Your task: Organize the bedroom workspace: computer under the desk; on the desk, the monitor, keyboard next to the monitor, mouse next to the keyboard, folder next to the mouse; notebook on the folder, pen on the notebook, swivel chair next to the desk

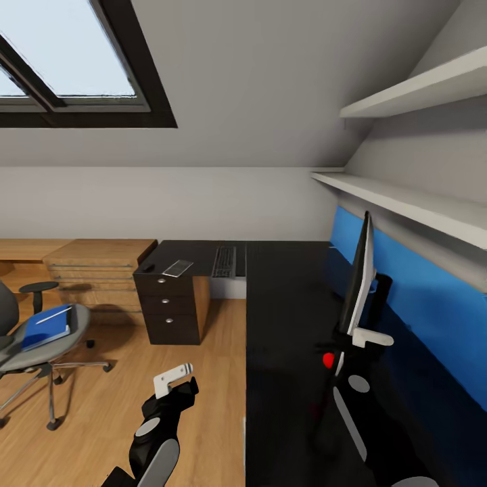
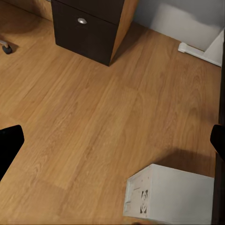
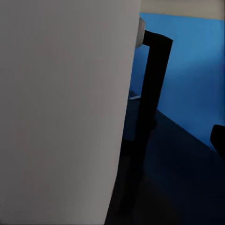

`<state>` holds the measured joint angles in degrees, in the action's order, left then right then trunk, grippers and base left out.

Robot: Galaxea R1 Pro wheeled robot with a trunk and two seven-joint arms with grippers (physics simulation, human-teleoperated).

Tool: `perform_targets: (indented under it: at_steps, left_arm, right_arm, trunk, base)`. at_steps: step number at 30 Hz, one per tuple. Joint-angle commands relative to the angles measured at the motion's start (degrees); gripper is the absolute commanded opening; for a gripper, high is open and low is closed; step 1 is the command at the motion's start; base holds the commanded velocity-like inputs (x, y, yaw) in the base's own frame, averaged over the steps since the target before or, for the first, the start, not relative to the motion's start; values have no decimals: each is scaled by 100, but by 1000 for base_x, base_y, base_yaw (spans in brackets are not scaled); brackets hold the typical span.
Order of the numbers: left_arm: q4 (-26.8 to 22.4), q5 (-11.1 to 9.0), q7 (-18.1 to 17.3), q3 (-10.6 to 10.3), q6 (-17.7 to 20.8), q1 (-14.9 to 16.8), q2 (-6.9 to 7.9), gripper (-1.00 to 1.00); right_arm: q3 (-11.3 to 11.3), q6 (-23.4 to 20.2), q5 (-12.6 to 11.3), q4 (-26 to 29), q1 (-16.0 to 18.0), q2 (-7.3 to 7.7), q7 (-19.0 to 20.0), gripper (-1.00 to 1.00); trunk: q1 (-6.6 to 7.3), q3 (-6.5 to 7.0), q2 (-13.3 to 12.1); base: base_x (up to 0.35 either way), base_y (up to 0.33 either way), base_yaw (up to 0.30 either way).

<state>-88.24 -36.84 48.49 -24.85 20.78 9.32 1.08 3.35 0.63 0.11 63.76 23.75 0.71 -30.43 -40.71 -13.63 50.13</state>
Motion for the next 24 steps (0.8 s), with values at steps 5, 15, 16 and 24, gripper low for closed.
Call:
perform_targets:
  at_steps: [5, 15, 16, 24]
  left_arm:
    - [-9, -28, 46, -12, 25, 8, -1, 100]
    - [-9, -37, 54, -14, 23, 7, -2, 100]
    - [-9, -38, 54, -14, 22, 6, -2, 100]
    - [-9, -34, 46, -54, 22, 4, -2, 100]
  right_arm:
    - [17, 7, -16, -19, 6, 8, -42, 100]
    - [17, 7, -11, -22, 6, 8, -42, 100]
    - [17, 7, -11, -22, 6, 8, -42, 100]
    - [27, 7, -11, -22, 6, 0, -49, 100]
  trunk:
    - [-1, -8, 6]
    - [-1, -8, 6]
    - [-1, -8, 6]
    - [-1, -8, 6]
  base:
    - [0, -260, 0]
    - [0, -146, 0]
    - [0, -130, 0]
    - [-23, -78, 0]
